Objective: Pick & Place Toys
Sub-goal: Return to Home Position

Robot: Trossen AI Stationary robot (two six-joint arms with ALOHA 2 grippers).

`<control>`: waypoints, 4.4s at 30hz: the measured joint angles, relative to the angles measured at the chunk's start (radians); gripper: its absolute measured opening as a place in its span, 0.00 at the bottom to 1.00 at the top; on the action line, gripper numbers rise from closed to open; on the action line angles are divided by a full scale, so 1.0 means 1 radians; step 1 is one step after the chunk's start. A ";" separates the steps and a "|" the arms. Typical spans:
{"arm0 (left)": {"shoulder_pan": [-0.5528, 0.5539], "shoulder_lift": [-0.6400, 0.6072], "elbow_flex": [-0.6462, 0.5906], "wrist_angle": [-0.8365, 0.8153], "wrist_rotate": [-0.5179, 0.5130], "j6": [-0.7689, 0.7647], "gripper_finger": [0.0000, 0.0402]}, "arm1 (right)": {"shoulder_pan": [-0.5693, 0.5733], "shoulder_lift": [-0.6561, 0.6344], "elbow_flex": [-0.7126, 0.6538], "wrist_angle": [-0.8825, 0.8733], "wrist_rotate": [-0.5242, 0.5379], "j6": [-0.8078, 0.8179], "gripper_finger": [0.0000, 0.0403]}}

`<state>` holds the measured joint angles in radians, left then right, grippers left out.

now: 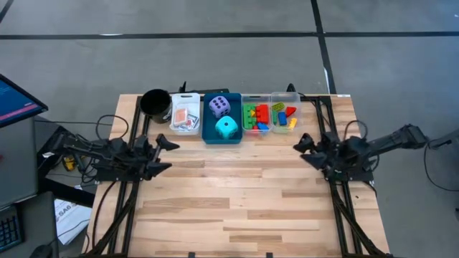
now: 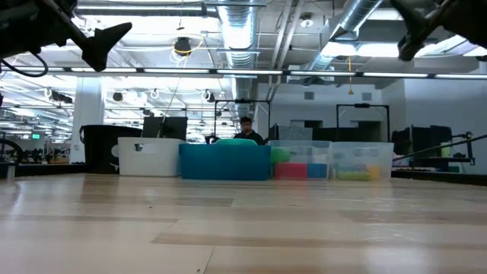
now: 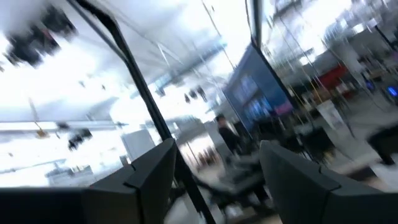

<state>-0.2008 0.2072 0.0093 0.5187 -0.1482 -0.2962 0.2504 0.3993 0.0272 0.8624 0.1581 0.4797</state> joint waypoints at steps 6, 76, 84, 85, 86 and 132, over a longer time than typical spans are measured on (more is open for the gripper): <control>0.000 -0.007 0.000 -0.032 0.000 0.000 0.98 | -0.025 -0.132 -0.019 -0.175 -0.001 0.000 0.57; -0.066 -0.085 -0.003 -0.443 -0.029 0.003 0.98 | -0.229 -0.276 -0.022 -0.821 -0.001 0.000 0.57; -0.066 -0.085 -0.003 -0.443 -0.030 0.003 0.98 | -0.229 -0.276 -0.022 -0.821 -0.001 0.000 0.57; -0.066 -0.085 -0.003 -0.443 -0.030 0.003 0.98 | -0.229 -0.276 -0.022 -0.821 -0.001 0.000 0.57; -0.066 -0.085 -0.003 -0.443 -0.030 0.003 0.98 | -0.229 -0.276 -0.022 -0.821 -0.001 0.000 0.57; -0.066 -0.085 -0.003 -0.443 -0.030 0.003 0.98 | -0.229 -0.276 -0.022 -0.821 -0.001 0.000 0.57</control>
